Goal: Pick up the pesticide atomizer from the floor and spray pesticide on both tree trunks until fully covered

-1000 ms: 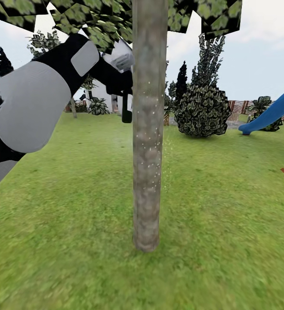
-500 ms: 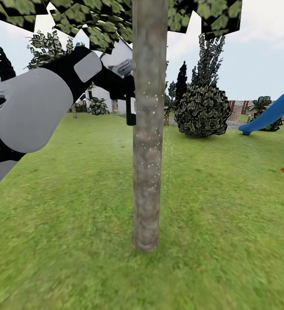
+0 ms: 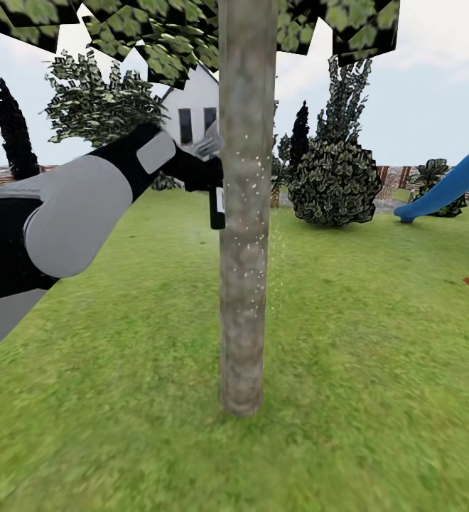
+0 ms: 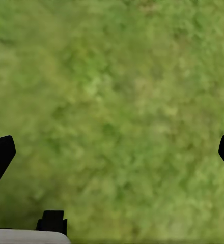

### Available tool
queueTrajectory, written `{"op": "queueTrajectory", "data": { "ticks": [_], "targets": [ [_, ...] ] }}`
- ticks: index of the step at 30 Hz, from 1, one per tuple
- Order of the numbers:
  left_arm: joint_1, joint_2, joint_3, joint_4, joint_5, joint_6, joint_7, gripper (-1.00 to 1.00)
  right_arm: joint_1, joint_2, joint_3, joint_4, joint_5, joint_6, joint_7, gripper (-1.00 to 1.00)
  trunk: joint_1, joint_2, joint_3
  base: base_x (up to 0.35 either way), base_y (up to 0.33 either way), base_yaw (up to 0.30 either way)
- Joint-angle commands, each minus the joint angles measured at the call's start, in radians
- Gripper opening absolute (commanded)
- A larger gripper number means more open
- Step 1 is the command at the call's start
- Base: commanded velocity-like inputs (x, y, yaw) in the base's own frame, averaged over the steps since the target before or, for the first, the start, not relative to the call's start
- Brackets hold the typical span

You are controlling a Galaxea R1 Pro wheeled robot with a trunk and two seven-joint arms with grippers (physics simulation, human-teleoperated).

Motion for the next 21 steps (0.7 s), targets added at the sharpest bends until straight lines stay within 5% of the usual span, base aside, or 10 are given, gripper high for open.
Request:
{"op": "queueTrajectory", "data": {
  "ticks": [1,11,16,21],
  "targets": [
    [0.002,0.000,0.001,-0.001,0.000,-0.003,0.000,-1.00,0.000,0.000,0.000,0.000,0.000,0.000,0.000,1.00,0.000,0.000,0.000,0.000,0.000,0.000],
    [0.063,0.000,-0.001,-0.003,-0.050,-0.014,0.002,-1.00,0.000,0.000,0.000,0.001,0.000,0.000,0.000,1.00,0.000,0.000,0.000,0.000,0.000,0.000],
    [0.067,0.049,-0.003,-0.009,-0.117,-0.016,0.002,-1.00,0.000,0.000,0.000,0.001,0.000,0.000,0.000,1.00,0.000,0.000,0.000,0.000,0.000,0.000],
    [0.068,0.055,-0.007,-0.150,-0.121,-0.008,0.005,-1.00,0.000,0.000,0.000,0.001,0.000,0.000,0.000,1.00,0.000,0.000,0.000,0.000,0.000,0.000]
  ]
}}
